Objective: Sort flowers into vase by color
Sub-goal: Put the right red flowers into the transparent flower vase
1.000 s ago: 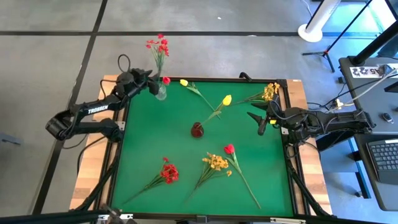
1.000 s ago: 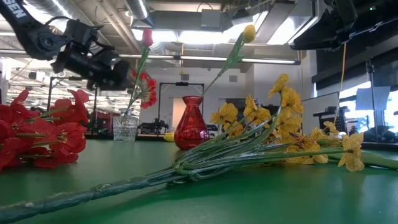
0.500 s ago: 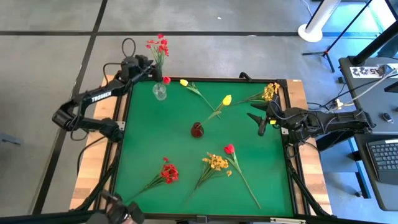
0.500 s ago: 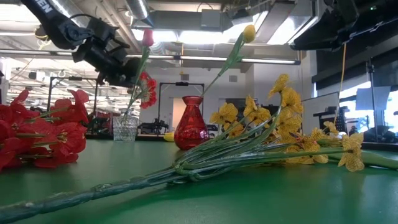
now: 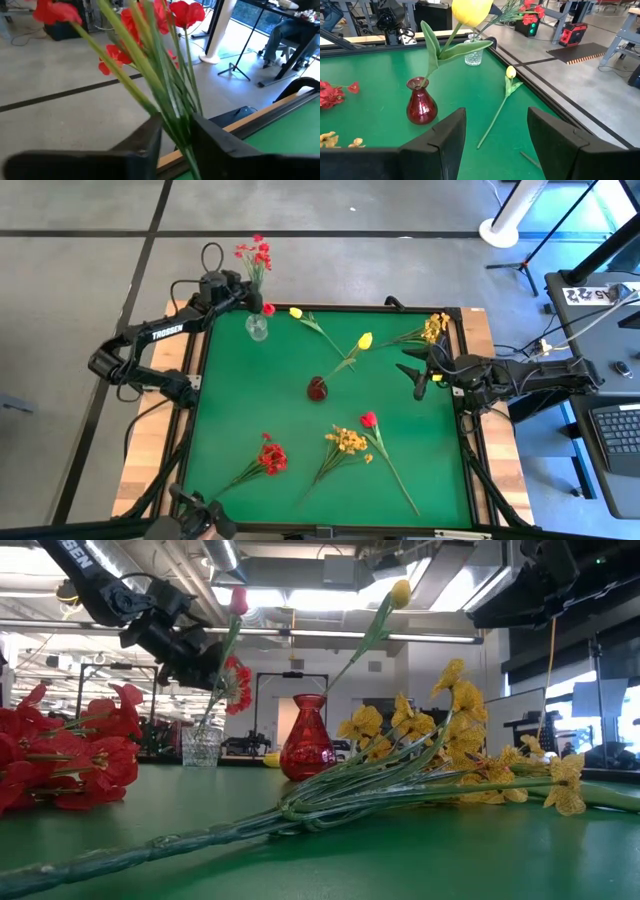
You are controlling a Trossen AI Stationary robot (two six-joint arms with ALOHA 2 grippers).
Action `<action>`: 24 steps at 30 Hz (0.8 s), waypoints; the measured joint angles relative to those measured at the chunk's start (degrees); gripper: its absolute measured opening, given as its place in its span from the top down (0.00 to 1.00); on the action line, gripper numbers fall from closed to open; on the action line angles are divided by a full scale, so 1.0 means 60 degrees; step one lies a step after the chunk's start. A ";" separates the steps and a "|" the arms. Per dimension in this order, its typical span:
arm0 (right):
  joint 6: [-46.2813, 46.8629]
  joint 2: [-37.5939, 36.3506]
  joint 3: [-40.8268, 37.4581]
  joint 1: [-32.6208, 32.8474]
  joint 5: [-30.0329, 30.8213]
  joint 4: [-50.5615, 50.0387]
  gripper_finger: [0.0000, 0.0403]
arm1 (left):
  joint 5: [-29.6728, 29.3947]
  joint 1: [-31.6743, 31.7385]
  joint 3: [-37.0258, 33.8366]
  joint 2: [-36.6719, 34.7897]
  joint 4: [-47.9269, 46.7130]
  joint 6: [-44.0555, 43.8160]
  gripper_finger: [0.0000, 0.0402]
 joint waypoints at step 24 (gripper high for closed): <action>0.0000 0.0000 0.0000 0.0000 -0.0005 -0.0004 0.48 | -0.1231 -0.1357 -0.0974 -0.1824 0.0706 0.0057 1.00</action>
